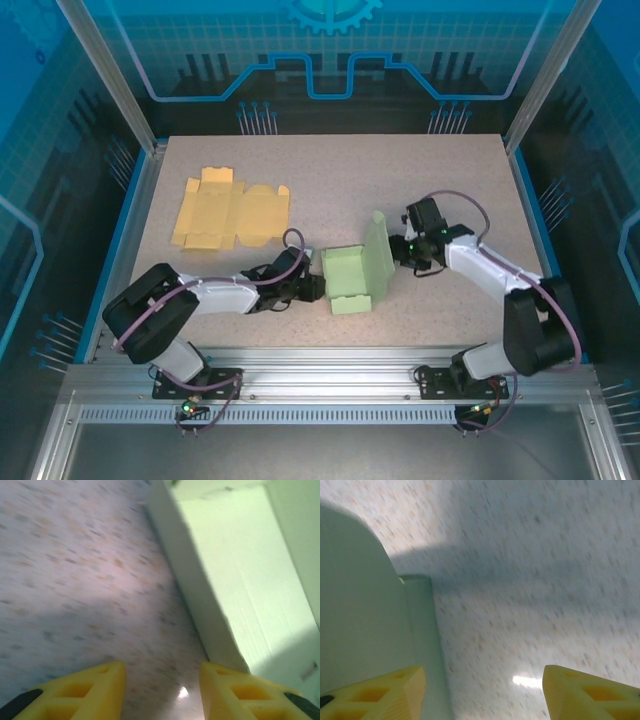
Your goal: Fold the paper box
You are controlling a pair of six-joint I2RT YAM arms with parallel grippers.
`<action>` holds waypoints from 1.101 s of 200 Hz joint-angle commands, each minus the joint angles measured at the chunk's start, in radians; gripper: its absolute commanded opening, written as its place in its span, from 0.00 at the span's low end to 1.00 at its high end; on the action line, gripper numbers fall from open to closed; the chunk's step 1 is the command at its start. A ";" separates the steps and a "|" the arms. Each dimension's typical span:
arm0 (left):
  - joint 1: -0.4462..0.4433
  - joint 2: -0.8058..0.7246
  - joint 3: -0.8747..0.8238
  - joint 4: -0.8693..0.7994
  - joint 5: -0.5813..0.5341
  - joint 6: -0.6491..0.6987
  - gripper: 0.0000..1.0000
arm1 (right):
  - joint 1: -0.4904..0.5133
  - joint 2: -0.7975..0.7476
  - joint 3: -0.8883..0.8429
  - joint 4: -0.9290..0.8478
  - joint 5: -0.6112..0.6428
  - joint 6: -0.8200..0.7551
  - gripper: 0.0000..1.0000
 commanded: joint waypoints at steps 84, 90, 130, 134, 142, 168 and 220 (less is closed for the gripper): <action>-0.091 -0.184 0.046 -0.127 -0.241 0.115 0.49 | -0.240 -0.029 0.232 -0.206 0.096 -0.128 0.65; -0.090 -0.184 0.072 -0.151 -0.270 0.186 0.51 | -0.244 -0.075 0.201 -0.214 0.112 -0.124 0.66; -0.027 -0.085 0.237 -0.198 -0.205 0.558 0.66 | -0.245 -0.407 0.003 -0.273 0.154 -0.077 0.94; -0.020 -0.069 0.257 -0.211 -0.184 0.578 0.67 | -0.245 -0.435 -0.015 -0.281 0.154 -0.070 0.99; -0.010 -0.035 0.296 -0.233 -0.159 0.612 0.68 | -0.244 -0.484 -0.055 -0.296 0.148 -0.059 1.00; 0.012 0.097 0.428 -0.328 -0.112 0.698 0.69 | -0.242 -0.587 -0.138 -0.363 0.134 -0.018 1.00; 0.031 0.294 0.581 -0.387 -0.116 0.744 0.64 | -0.237 -0.779 -0.207 -0.438 0.125 0.021 1.00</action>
